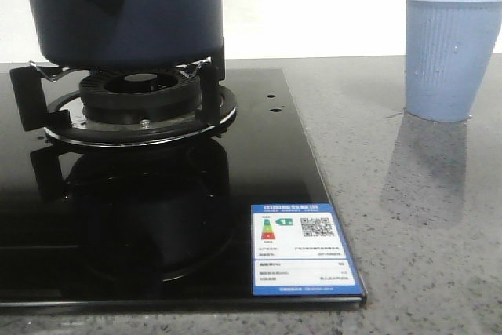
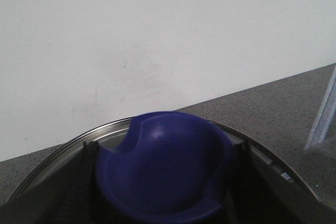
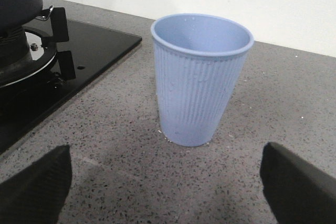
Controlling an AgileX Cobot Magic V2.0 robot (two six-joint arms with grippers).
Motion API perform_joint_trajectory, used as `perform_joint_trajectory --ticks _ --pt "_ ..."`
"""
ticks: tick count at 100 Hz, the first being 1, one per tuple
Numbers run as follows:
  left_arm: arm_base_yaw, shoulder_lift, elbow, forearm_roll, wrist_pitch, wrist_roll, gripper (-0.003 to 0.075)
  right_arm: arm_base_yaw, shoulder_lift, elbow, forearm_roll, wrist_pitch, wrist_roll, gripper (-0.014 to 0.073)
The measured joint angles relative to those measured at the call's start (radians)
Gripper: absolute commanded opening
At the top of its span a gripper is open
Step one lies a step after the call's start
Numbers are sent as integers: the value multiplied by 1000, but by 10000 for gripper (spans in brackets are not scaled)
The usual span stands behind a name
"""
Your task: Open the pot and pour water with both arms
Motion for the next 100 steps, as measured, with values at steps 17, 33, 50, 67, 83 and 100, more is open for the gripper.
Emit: perform_joint_trajectory --ticks 17,33,50,67,83,100 --pt "0 0 0 -2 0 11 395 0 0 0 0 0 2 657" --pt "0 0 0 -2 0 18 559 0 0 0 0 0 2 657" --pt "0 -4 0 0 0 22 582 0 0 0 0 0 2 657" --pt "0 -51 0 0 0 24 582 0 0 0 0 0 0 657" --pt "2 -152 0 0 0 26 570 0 0 0 0 0 0 656" --pt "75 -268 0 0 67 26 437 0 0 0 22 -46 0 548"
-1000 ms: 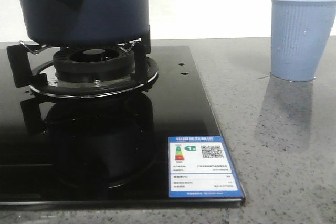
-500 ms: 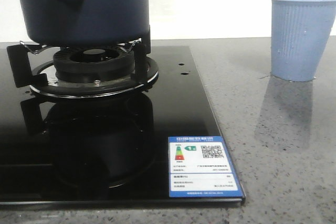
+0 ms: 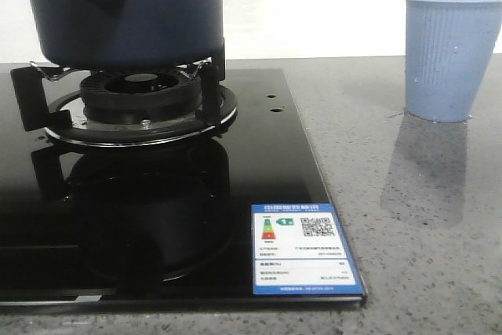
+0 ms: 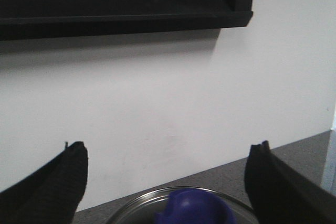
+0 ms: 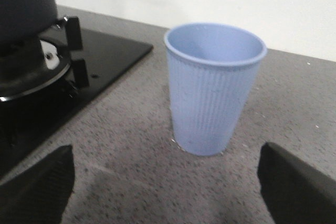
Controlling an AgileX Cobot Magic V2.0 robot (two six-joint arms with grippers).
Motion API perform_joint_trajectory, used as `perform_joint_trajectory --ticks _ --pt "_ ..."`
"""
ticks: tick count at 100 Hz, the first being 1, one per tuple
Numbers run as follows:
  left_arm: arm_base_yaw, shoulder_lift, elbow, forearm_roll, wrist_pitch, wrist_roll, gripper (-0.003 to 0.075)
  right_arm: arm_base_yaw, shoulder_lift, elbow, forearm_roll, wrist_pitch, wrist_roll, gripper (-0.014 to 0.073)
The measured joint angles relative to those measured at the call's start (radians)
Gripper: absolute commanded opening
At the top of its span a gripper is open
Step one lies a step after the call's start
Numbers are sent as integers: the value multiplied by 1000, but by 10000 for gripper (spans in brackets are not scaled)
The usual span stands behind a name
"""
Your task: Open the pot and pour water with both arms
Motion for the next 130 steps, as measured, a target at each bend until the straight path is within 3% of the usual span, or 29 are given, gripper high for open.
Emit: perform_joint_trajectory --ticks 5,21,24,37,54,92,130 --pt "34 -28 0 0 37 0 355 0 0 0 32 -14 0 468" --pt "137 -121 0 0 169 0 17 0 0 0 86 -64 0 13" --pt "152 -138 2 0 183 0 -15 0 0 0 90 -80 0 -70" --pt "194 -242 57 4 190 2 -16 0 -2 0 111 -166 2 -59" --pt "206 -429 239 8 97 2 -16 0 -66 14 144 -178 0 -59" --pt "206 -863 615 -39 99 2 -16 0 -474 152 156 90 -4 -61" --pt "206 -977 694 -67 153 2 -16 0 -577 191 157 124 -2 -61"
